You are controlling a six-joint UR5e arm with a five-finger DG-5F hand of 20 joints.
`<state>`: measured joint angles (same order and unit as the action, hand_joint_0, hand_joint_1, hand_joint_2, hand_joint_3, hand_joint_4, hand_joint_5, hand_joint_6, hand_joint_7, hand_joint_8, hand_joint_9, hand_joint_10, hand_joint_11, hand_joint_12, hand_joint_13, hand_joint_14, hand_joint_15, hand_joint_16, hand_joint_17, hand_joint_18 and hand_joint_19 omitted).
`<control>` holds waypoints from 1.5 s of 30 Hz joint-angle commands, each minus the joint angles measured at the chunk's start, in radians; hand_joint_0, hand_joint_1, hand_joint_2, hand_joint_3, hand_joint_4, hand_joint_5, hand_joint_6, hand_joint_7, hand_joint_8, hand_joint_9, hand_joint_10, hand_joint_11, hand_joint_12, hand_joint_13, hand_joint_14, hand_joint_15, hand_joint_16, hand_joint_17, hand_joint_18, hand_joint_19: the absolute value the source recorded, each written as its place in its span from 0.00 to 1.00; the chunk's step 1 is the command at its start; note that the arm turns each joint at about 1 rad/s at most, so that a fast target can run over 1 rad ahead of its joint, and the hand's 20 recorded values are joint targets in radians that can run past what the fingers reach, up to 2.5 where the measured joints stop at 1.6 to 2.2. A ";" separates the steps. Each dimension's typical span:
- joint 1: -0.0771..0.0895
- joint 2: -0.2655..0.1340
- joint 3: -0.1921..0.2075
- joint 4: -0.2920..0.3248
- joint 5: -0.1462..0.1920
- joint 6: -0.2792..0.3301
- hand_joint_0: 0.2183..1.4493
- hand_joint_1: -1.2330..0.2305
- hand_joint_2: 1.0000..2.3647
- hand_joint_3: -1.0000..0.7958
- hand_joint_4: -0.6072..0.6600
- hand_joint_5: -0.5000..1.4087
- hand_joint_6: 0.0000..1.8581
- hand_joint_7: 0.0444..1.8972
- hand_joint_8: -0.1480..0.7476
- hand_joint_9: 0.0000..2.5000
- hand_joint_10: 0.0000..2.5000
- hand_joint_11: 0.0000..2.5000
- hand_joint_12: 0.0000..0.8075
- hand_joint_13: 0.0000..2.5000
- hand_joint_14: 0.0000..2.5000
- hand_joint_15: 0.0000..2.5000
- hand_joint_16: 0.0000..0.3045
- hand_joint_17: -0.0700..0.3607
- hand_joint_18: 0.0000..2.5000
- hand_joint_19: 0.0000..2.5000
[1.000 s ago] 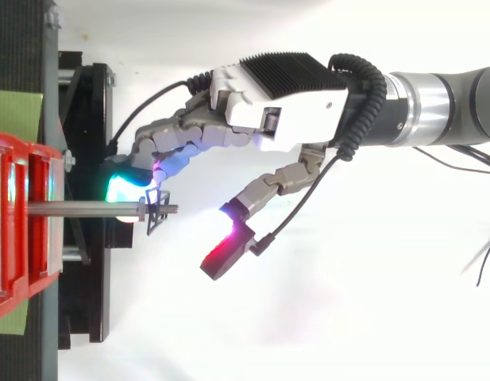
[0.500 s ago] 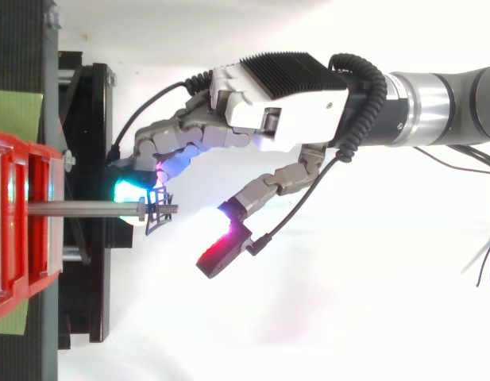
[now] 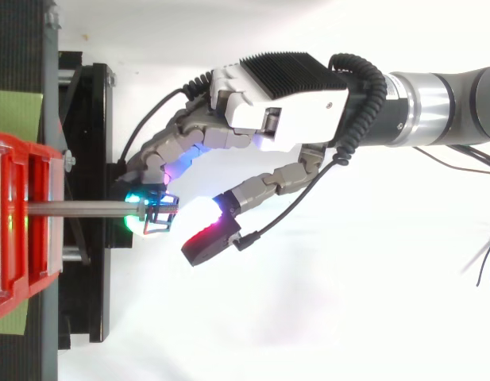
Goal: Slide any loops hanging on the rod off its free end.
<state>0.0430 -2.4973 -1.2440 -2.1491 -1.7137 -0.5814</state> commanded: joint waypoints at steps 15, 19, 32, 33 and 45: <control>0.000 0.000 0.005 0.000 0.000 0.000 0.30 0.43 0.02 0.52 0.58 0.16 0.50 0.47 0.51 0.32 0.00 0.12 0.38 0.32 0.00 0.04 0.16 0.41 0.35 0.13; 0.000 0.000 0.005 -0.005 -0.001 0.002 0.30 0.42 0.01 0.54 0.56 0.16 0.50 0.47 0.53 0.32 0.00 0.12 0.40 0.32 0.00 0.04 0.16 0.42 0.36 0.13; -0.011 0.020 0.015 -0.012 -0.056 0.054 0.30 0.41 0.01 0.57 0.50 0.17 0.50 0.47 0.54 0.33 0.00 0.11 0.42 0.33 0.00 0.03 0.18 0.44 0.37 0.12; -0.011 0.023 0.015 -0.014 -0.058 0.054 0.30 0.41 0.01 0.57 0.51 0.17 0.50 0.47 0.54 0.33 0.00 0.11 0.42 0.33 0.00 0.03 0.18 0.44 0.37 0.12; -0.017 0.060 0.014 -0.224 -0.067 -0.026 0.30 0.41 0.01 0.57 0.51 0.17 0.50 0.48 0.54 0.33 0.00 0.11 0.42 0.33 0.00 0.03 0.18 0.45 0.37 0.12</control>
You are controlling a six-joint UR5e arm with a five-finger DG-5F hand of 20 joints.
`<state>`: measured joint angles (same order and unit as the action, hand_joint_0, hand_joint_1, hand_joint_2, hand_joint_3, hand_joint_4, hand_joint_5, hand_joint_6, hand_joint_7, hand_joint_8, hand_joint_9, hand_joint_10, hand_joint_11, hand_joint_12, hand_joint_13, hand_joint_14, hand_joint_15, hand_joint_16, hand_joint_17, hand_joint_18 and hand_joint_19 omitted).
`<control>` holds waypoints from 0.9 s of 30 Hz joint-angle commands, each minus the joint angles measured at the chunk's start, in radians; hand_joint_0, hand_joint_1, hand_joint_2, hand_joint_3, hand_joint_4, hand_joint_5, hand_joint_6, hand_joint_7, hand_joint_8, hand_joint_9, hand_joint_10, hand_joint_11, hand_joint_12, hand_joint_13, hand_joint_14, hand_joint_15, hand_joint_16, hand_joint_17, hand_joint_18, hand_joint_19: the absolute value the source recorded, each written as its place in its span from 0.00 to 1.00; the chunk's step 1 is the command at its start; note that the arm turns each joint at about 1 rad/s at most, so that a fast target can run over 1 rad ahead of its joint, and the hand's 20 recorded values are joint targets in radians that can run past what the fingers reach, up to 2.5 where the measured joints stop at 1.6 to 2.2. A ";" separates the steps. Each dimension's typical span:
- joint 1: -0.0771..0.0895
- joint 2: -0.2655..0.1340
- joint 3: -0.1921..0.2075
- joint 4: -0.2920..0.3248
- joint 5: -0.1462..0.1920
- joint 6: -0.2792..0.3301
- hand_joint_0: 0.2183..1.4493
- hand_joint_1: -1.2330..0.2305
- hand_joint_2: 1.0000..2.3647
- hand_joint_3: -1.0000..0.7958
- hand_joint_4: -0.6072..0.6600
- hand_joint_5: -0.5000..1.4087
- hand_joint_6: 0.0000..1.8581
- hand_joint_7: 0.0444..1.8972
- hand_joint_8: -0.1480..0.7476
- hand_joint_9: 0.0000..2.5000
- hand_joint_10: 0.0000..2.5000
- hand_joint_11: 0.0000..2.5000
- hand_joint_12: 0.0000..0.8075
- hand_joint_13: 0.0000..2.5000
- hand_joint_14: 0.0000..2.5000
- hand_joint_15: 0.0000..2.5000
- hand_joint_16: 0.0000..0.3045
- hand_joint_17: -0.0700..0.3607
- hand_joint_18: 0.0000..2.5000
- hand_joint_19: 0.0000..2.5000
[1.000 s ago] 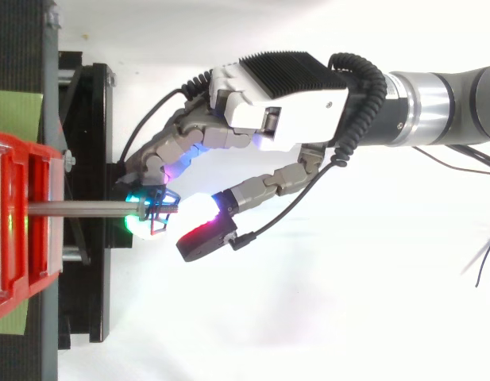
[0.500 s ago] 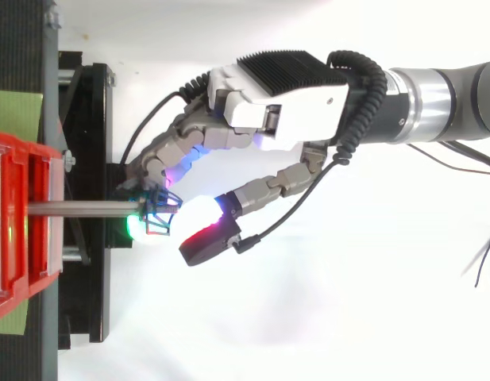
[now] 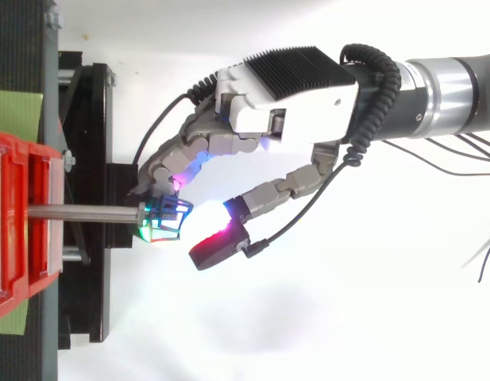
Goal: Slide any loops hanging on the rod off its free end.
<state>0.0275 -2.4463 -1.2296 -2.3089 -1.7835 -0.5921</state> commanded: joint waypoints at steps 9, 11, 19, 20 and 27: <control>-0.006 0.039 -0.002 -0.152 0.003 -0.009 0.30 0.40 0.01 0.57 0.51 0.17 0.50 0.48 0.54 0.33 0.00 0.11 0.42 0.33 0.00 0.03 0.18 0.45 0.37 0.12; -0.009 0.052 -0.002 -0.188 0.004 -0.009 0.30 0.41 0.01 0.57 0.51 0.17 0.50 0.48 0.54 0.33 0.00 0.11 0.42 0.33 0.00 0.03 0.18 0.45 0.37 0.12; -0.003 0.162 -0.094 -0.264 0.049 -0.018 0.30 0.40 0.01 0.57 0.51 0.17 0.50 0.48 0.54 0.34 0.00 0.11 0.43 0.33 0.00 0.03 0.18 0.45 0.38 0.12; -0.001 0.174 -0.111 -0.264 0.059 -0.020 0.30 0.40 0.01 0.57 0.51 0.17 0.50 0.48 0.54 0.34 0.00 0.11 0.43 0.33 0.00 0.03 0.18 0.45 0.38 0.12; 0.019 0.331 -0.269 -0.285 0.210 -0.021 0.30 0.40 0.01 0.56 0.50 0.17 0.49 0.49 0.54 0.34 0.00 0.11 0.42 0.33 0.00 0.03 0.18 0.45 0.37 0.12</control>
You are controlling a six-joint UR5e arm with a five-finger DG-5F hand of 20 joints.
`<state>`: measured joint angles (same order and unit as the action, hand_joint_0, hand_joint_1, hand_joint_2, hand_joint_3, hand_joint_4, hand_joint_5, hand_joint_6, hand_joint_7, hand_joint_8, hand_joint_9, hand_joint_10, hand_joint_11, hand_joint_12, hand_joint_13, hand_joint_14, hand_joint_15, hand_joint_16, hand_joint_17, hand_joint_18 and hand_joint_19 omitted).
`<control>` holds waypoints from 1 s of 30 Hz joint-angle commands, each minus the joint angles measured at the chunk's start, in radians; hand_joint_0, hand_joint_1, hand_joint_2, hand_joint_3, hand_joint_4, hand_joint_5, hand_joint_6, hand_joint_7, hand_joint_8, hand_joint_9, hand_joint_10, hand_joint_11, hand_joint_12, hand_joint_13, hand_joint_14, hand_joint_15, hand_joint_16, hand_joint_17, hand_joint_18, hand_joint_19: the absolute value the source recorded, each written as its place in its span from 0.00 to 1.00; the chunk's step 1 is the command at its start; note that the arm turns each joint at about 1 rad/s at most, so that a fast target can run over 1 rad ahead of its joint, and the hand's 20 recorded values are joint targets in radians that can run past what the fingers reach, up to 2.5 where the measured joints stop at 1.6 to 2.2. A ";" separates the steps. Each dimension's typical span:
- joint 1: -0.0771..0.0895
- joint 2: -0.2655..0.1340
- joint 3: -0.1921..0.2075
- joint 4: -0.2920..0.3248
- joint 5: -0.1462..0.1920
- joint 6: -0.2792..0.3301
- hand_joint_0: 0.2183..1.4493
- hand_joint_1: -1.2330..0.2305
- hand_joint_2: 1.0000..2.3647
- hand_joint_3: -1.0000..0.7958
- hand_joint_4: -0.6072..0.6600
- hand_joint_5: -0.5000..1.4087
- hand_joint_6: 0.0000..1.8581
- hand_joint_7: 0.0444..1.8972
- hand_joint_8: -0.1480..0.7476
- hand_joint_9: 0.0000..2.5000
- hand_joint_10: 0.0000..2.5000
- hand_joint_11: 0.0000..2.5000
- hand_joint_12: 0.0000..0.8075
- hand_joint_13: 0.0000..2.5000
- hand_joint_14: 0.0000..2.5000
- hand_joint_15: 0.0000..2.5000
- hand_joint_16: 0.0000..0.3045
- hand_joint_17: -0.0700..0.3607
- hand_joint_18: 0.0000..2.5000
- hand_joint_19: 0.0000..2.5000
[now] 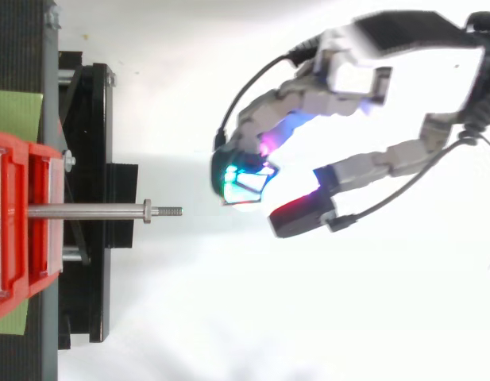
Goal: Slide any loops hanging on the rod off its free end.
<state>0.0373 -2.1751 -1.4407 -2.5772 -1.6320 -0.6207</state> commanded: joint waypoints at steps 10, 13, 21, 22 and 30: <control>0.036 0.098 -0.064 -0.232 0.133 0.274 0.32 0.38 0.01 0.49 0.48 0.16 0.49 0.50 0.49 0.33 0.00 0.12 0.37 0.32 0.00 0.04 0.15 0.40 0.35 0.14; 0.044 0.098 -0.061 -0.232 0.150 0.340 0.32 0.37 0.01 0.46 0.48 0.16 0.49 0.51 0.48 0.32 0.00 0.12 0.37 0.32 0.00 0.04 0.15 0.39 0.34 0.14; 0.053 0.098 -0.001 -0.363 0.170 0.481 0.33 0.37 0.01 0.42 0.48 0.16 0.49 0.51 0.48 0.32 0.00 0.12 0.36 0.32 0.00 0.04 0.15 0.39 0.35 0.14; 0.055 0.098 0.002 -0.374 0.169 0.483 0.33 0.37 0.01 0.41 0.48 0.16 0.49 0.51 0.48 0.32 0.00 0.12 0.37 0.32 0.00 0.04 0.15 0.39 0.35 0.14; 0.050 0.098 0.025 -0.428 0.167 0.513 0.34 0.38 0.01 0.38 0.49 0.16 0.49 0.52 0.48 0.32 0.00 0.12 0.36 0.32 0.00 0.04 0.15 0.39 0.35 0.14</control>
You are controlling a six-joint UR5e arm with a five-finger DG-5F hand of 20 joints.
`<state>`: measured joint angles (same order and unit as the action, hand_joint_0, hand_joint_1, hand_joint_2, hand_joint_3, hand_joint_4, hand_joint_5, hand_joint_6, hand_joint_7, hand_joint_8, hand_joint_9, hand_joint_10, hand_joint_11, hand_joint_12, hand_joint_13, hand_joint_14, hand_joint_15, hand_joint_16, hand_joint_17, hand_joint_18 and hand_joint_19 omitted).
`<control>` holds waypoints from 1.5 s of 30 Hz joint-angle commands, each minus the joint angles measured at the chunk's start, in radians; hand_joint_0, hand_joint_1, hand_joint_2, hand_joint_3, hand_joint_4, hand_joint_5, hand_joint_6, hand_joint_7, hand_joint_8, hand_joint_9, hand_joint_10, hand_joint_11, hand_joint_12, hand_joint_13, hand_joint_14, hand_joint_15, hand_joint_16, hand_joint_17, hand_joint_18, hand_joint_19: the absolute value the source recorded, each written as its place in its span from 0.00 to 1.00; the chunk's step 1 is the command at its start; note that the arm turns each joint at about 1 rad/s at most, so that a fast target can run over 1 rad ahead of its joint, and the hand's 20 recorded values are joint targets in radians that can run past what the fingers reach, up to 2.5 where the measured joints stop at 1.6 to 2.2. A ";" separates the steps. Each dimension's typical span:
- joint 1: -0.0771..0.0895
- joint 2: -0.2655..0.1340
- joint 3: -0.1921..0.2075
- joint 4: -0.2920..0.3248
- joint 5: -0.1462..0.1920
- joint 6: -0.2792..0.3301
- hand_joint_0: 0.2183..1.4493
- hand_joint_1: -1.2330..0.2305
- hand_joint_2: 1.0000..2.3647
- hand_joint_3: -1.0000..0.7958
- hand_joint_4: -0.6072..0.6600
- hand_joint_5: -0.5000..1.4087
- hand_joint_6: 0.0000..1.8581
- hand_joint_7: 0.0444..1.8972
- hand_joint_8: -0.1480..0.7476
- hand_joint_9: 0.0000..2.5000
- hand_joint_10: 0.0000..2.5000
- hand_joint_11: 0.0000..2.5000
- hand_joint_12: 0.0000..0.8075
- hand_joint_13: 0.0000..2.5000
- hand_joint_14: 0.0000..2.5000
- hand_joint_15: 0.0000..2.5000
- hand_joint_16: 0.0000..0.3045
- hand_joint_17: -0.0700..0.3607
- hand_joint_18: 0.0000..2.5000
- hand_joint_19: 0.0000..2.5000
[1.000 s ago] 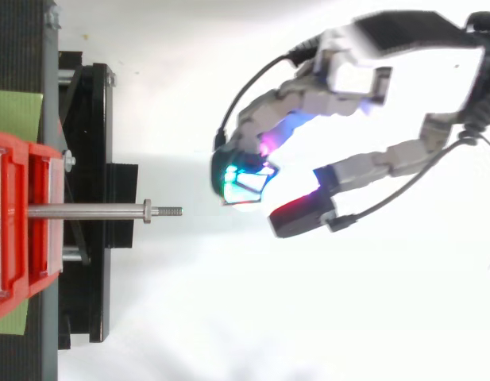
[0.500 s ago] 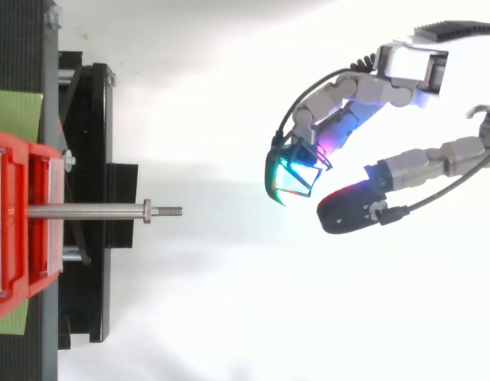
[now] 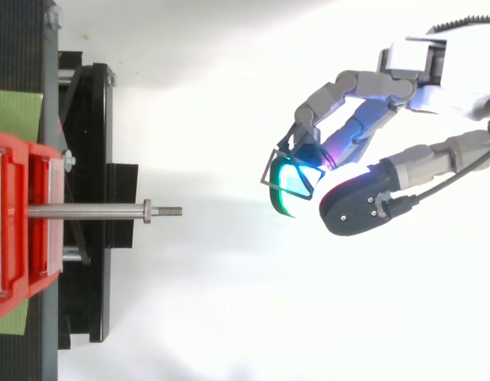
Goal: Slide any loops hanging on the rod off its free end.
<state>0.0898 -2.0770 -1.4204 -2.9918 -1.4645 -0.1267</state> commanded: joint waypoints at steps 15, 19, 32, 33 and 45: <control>-0.018 0.000 0.058 -0.088 -0.007 0.087 0.36 0.33 0.00 0.30 0.49 0.16 0.49 0.50 0.48 0.33 0.00 0.12 0.36 0.33 0.00 0.04 0.14 0.39 0.36 0.14; -0.019 0.000 0.074 -0.125 -0.007 0.088 0.35 0.33 0.00 0.29 0.49 0.16 0.49 0.50 0.47 0.33 0.00 0.12 0.36 0.33 0.00 0.04 0.14 0.39 0.36 0.14; -0.022 0.000 0.097 -0.168 -0.014 0.088 0.31 0.41 0.00 0.31 0.54 0.17 0.48 0.54 0.48 0.33 0.00 0.12 0.36 0.32 0.00 0.04 0.14 0.39 0.35 0.14; -0.024 0.000 0.097 -0.168 -0.014 0.088 0.31 0.42 0.00 0.31 0.54 0.17 0.48 0.54 0.48 0.33 0.00 0.12 0.36 0.32 0.00 0.05 0.14 0.39 0.35 0.14; -0.028 0.000 0.109 -0.170 -0.013 0.088 0.29 0.42 0.01 0.45 0.54 0.18 0.48 0.58 0.49 0.33 0.00 0.12 0.37 0.31 0.00 0.05 0.15 0.39 0.33 0.15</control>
<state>0.0627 -2.0770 -1.3162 -3.1614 -1.4773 -0.0374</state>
